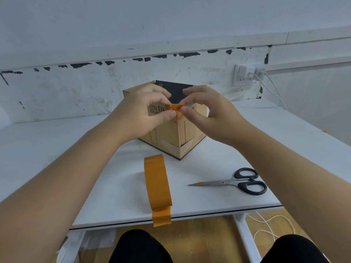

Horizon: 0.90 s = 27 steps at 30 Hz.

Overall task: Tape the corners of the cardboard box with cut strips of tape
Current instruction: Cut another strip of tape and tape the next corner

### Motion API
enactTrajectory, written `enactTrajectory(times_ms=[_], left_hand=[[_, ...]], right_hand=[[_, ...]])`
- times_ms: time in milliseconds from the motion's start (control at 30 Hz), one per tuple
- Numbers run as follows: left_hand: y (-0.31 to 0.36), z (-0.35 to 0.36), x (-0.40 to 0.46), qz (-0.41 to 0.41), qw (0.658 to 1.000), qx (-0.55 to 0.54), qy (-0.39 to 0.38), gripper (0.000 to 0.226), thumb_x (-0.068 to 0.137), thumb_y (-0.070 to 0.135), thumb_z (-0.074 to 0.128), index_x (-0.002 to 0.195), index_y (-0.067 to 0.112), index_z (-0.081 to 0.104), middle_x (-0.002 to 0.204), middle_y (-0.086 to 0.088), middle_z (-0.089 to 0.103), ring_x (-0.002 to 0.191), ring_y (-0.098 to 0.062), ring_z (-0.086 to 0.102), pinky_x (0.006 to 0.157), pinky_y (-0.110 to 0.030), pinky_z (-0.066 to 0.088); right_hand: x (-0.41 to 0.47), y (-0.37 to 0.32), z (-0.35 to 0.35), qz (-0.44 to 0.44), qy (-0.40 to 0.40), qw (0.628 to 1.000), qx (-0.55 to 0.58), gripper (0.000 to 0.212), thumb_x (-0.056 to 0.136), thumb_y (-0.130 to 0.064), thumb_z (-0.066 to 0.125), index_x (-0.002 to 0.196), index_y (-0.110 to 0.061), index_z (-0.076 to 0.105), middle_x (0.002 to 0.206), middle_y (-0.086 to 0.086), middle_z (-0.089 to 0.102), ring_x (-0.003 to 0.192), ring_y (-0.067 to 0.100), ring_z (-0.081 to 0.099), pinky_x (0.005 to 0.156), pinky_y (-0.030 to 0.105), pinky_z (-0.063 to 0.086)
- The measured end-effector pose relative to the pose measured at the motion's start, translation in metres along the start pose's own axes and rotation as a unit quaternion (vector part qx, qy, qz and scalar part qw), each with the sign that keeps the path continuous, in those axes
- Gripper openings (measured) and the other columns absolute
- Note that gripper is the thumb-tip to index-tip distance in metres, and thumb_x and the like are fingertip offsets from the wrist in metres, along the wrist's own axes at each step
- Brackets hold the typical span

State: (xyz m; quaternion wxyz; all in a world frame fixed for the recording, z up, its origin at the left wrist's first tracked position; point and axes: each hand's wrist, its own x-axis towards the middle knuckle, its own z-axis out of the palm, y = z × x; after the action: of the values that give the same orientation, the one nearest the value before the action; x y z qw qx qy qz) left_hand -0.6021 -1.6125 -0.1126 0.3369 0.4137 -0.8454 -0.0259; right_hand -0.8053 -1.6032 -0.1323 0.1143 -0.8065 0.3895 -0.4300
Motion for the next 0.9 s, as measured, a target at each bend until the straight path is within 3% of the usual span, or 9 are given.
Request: enactTrajectory(times_ms=[67,200,333,433,533,733,900], left_hand=[[0.005,-0.002,-0.005,0.001,1.000,-0.023,0.018,0.009,0.082,0.035,0.069,0.090,0.031,0.071,0.105,0.014,0.067,0.096,0.002,0.057,0.080,-0.014,0.040],[0.011,0.000,-0.018,-0.032,0.995,-0.097,0.015,0.005,0.079,0.036,0.073,0.080,0.040,0.070,0.076,0.025,0.069,0.064,-0.006,0.058,0.055,-0.018,0.045],[0.008,0.005,-0.021,-0.085,0.986,-0.131,-0.049,0.005,0.075,0.038,0.074,0.078,0.034,0.071,0.072,0.018,0.070,0.066,0.002,0.063,0.057,-0.006,0.045],[0.003,0.011,-0.023,-0.126,0.978,-0.148,-0.074,0.005,0.074,0.036,0.076,0.074,0.032,0.072,0.069,0.018,0.070,0.067,0.004,0.064,0.055,-0.007,0.045],[-0.002,0.019,-0.026,-0.168,0.960,-0.214,-0.067,0.007,0.072,0.031,0.078,0.076,0.027,0.075,0.074,0.010,0.073,0.072,-0.004,0.068,0.064,-0.018,0.049],[-0.007,0.030,-0.030,-0.199,0.941,-0.265,-0.070,0.013,0.072,0.023,0.079,0.083,0.021,0.072,0.071,0.004,0.075,0.067,-0.006,0.070,0.056,-0.010,0.048],[-0.013,0.035,-0.032,-0.185,0.946,-0.259,-0.054,0.021,0.077,0.021,0.076,0.097,0.026,0.069,0.069,0.006,0.072,0.067,-0.004,0.068,0.061,-0.014,0.050]], right_hand=[[-0.003,-0.004,0.000,-0.005,0.024,1.000,-0.001,0.014,0.092,-0.028,0.062,0.097,-0.022,0.073,0.109,-0.005,0.064,0.103,0.004,0.056,0.083,0.012,0.040],[-0.011,-0.012,0.003,0.025,0.026,0.998,0.051,0.013,0.092,-0.027,0.061,0.088,-0.022,0.072,0.084,-0.010,0.069,0.079,-0.002,0.058,0.065,0.011,0.043],[-0.018,-0.014,0.011,0.060,0.012,0.995,0.081,0.014,0.092,-0.023,0.062,0.082,-0.021,0.071,0.064,-0.015,0.059,0.059,-0.007,0.052,0.055,0.007,0.039],[-0.022,-0.012,0.019,0.090,-0.002,0.993,0.078,0.016,0.093,-0.024,0.060,0.086,-0.018,0.073,0.068,-0.012,0.063,0.064,-0.002,0.057,0.059,0.011,0.044],[-0.026,-0.010,0.023,0.118,0.003,0.989,0.089,0.016,0.093,-0.023,0.059,0.087,-0.017,0.073,0.072,-0.006,0.067,0.071,0.007,0.061,0.065,0.021,0.051],[-0.025,-0.002,0.033,0.150,0.003,0.986,0.068,0.016,0.094,-0.025,0.058,0.088,-0.020,0.071,0.070,-0.009,0.062,0.069,0.006,0.057,0.061,0.016,0.043],[-0.025,0.003,0.042,0.155,0.023,0.986,0.065,0.015,0.094,-0.023,0.057,0.086,-0.021,0.070,0.071,-0.009,0.062,0.069,0.006,0.056,0.060,0.017,0.043]])
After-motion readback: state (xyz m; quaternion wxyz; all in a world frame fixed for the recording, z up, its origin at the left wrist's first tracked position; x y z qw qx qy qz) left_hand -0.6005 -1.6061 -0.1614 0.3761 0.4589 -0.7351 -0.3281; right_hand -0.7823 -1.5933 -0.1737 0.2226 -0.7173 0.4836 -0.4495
